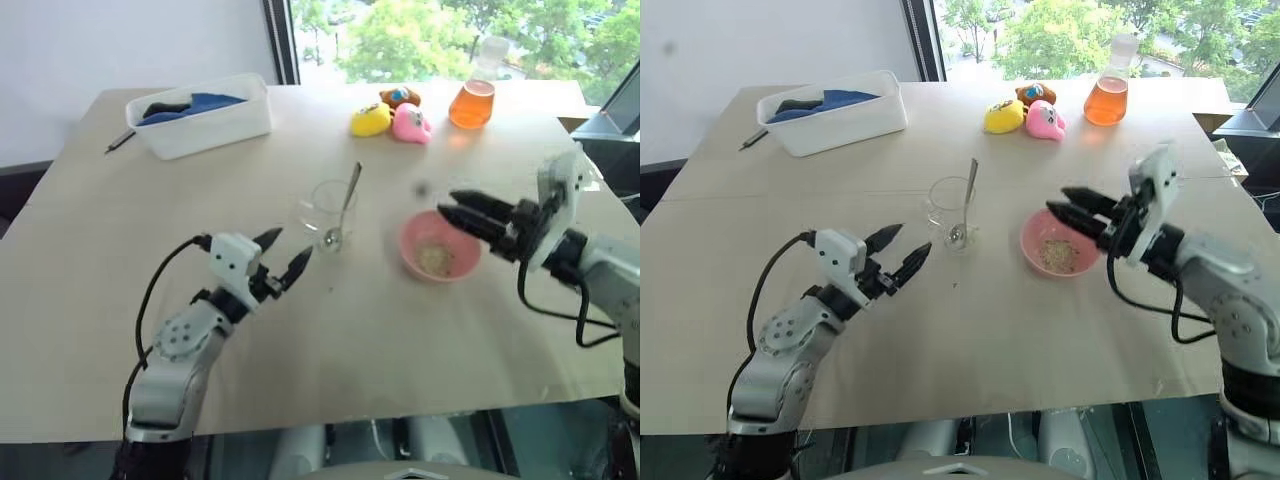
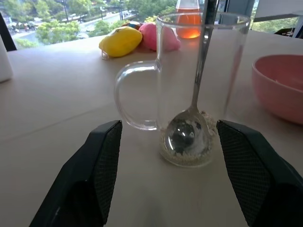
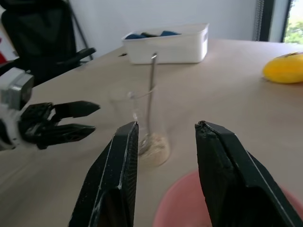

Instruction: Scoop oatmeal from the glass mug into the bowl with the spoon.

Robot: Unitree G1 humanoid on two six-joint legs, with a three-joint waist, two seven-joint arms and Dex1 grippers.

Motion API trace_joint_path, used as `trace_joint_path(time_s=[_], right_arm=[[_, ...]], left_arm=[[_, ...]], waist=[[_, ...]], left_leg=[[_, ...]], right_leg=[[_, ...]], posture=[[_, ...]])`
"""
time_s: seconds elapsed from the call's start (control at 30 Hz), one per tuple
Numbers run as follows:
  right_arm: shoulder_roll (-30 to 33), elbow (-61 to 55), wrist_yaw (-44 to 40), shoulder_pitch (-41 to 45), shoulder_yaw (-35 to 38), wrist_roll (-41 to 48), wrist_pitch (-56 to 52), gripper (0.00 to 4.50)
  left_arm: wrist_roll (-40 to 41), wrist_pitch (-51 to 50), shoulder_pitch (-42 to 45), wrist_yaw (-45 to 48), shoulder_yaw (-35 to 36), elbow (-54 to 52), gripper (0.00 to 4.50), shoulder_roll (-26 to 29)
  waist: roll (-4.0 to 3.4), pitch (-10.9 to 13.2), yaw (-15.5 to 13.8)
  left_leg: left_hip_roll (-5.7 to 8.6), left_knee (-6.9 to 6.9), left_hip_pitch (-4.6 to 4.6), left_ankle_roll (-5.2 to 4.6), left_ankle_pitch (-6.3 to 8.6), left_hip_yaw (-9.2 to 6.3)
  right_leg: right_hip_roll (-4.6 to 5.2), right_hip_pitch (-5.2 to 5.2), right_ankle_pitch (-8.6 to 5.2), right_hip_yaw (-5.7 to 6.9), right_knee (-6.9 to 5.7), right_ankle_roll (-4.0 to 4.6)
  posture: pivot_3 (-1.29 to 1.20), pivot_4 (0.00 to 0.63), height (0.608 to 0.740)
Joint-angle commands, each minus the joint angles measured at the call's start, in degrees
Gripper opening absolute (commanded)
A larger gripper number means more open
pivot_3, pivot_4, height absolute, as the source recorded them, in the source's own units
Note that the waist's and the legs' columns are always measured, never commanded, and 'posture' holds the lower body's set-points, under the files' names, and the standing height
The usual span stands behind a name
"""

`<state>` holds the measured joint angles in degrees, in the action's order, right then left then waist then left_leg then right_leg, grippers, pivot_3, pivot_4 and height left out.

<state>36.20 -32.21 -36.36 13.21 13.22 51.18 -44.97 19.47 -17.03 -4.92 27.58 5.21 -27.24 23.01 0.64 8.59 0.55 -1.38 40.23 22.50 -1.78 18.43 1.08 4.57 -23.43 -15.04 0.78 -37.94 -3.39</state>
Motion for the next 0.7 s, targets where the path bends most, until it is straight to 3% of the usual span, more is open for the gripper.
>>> trace_joint_path(time_s=[0.03, 0.13, 0.4, 0.7], right_arm=[[1.0, -5.7, -5.0, -8.1, -2.6, -5.0, 6.7, 1.92], [-0.3, -6.6, -5.2, -14.2, -3.2, -7.0, 10.0, 1.92], [-1.0, -3.0, -10.2, -28.5, -5.6, -16.5, 21.8, 1.92], [-1.8, 4.5, -12.6, -29.5, -7.4, -21.9, 29.3, 1.92]], left_arm=[[0.9, -1.1, -5.8, -0.3, 1.6, -5.5, 3.29, 0.7], [3.8, -1.9, -11.6, 1.6, 2.1, -9.1, 3.29, 1.0], [2.2, 0.3, -20.9, 3.3, 3.9, -8.2, 3.29, 2.4], [-2.0, 3.8, -23.0, 3.6, 0.7, -7.9, 3.29, 2.4]], waist=[[0.0, 0.0, -0.1], [0.0, 0.0, 0.0], [0.0, 0.0, -0.3], [0.02, 0.0, -0.3]], left_leg=[[0.0, 0.0, -0.03, 0.0, 0.0, 0.0], [0.05, 0.0, -0.02, 0.0, 0.0, 0.04], [0.07, -0.04, -0.75, -0.05, 0.04, 0.05], [0.07, -0.03, -0.88, -0.06, 0.04, 0.04]], right_leg=[[0.0, 0.01, 0.0, -0.01, 0.0, 0.0], [0.01, 0.01, 0.0, -0.04, 0.02, 0.0], [-0.1, 0.68, -0.04, -0.05, 0.1, 0.03], [-0.14, 0.85, -0.05, -0.08, 0.14, 0.05]], posture=[[0.0, 0.15, 0.74], [0.0, 0.15, 0.74], [0.0, 0.15, 0.74], [0.0, 0.15, 0.74]])
